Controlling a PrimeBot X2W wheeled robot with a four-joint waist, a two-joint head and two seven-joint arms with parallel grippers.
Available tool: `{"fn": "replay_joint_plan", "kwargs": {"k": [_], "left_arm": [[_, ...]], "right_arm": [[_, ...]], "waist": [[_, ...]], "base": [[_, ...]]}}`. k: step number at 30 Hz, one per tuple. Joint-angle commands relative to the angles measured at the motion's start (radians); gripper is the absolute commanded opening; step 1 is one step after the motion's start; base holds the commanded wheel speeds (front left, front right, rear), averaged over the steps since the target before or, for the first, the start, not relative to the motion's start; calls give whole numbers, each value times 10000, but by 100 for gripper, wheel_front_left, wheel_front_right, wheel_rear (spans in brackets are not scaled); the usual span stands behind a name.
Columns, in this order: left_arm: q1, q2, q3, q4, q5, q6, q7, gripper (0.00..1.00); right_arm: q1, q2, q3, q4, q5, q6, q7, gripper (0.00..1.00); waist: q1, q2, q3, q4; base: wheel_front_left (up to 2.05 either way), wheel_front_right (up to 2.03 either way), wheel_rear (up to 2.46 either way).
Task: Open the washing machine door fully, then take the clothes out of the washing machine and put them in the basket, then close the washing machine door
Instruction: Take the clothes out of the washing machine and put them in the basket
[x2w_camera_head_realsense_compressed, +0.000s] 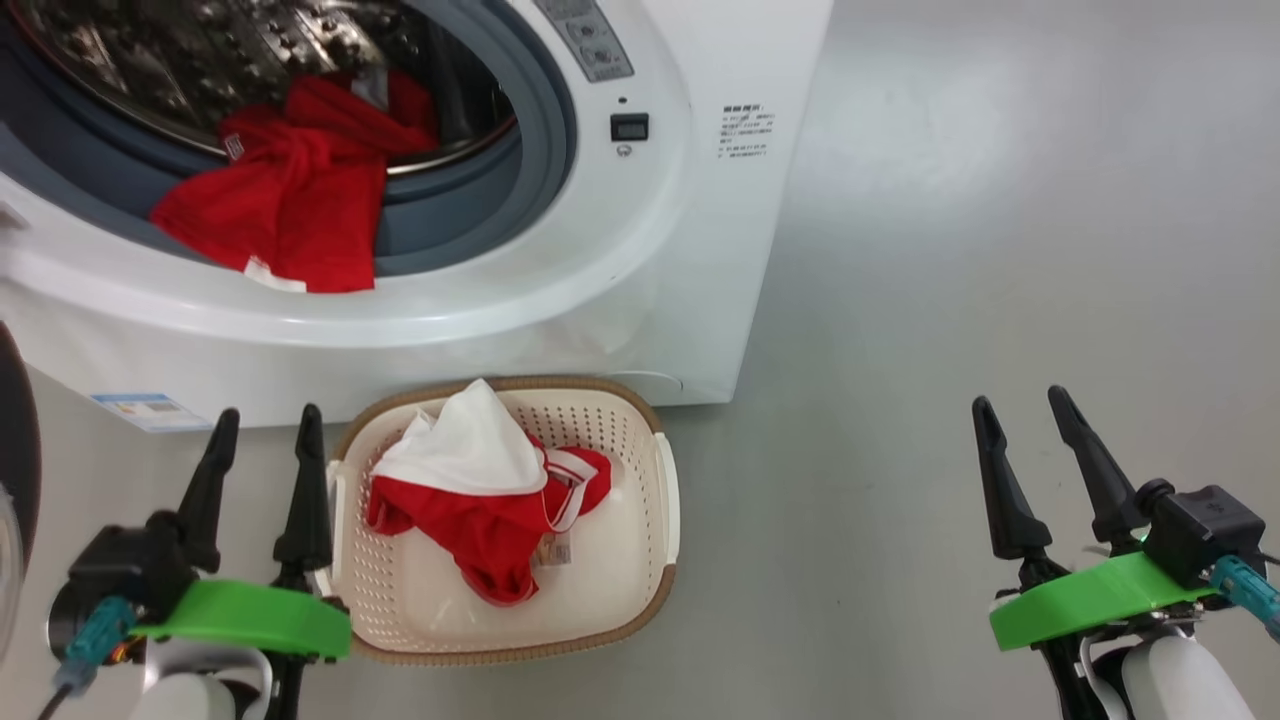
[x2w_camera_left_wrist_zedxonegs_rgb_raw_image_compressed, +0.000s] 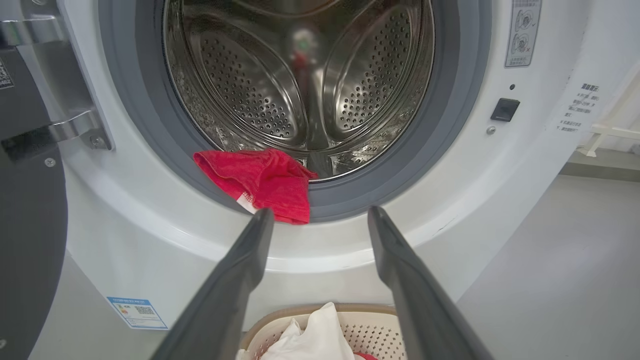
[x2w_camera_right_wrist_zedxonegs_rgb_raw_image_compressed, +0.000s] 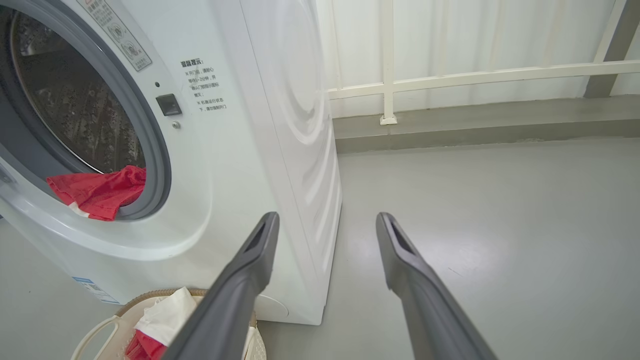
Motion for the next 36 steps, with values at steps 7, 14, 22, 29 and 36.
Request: {"fn": "replay_joint_plan", "kwargs": {"k": [7,14,22,29,36], "left_arm": [[949,253,564,-1078,213,-56,-51,100],[1846,93,744,-1935,251,-56,-51,100],[2883,-68,885,-2759,294,-56,-51,100],[3096,-152,965,-2995,318,-56,-51,100],[3083,-181,939,-3018,317,-56,-51,100]], "right_arm": [[432,-180,73,-184,217,65,-65,100],[842,-186,-93,-295,241,65,-65,100],[1244,-143,-217,-485,250,65,-65,100],[1306,-103,-285,-539,243,65,-65,100],[1296,-83,-289,-533,235,65,-65,100]], "waist": [[0,0,-677,-11],[0,0,-1000,44],[0,0,-1203,-6],[0,0,-1164,-9],[0,0,-1155,11]], "base": [[0,0,0],[0,0,0],[0,0,0],[0,0,0],[0,0,0]]}}
